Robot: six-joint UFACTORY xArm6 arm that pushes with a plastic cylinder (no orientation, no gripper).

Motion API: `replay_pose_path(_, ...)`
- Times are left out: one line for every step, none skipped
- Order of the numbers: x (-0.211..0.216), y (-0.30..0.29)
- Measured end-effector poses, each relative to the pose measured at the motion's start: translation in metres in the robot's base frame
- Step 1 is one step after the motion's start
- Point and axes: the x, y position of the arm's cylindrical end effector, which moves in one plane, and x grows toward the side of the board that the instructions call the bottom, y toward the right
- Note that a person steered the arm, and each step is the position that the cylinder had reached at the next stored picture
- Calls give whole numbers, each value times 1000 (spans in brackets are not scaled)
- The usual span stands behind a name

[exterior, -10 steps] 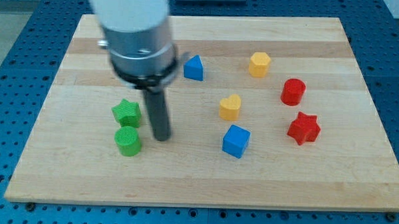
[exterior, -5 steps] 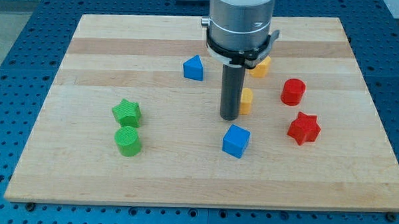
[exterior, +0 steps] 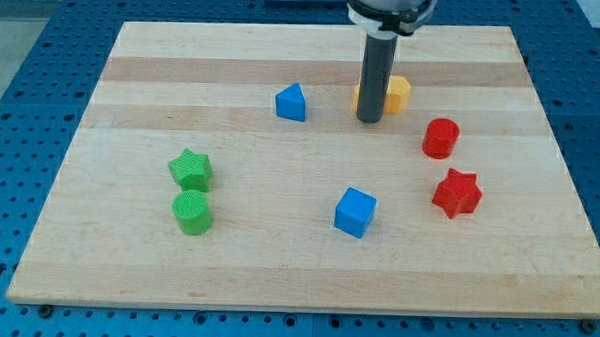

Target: Move the yellow heart close to the yellow hexagon

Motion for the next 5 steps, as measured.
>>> replay_pose_path(0, 0)
replay_pose_path(41, -23)
replay_pose_path(80, -28)
replay_pose_path(81, -17)
replay_pose_path(97, 17)
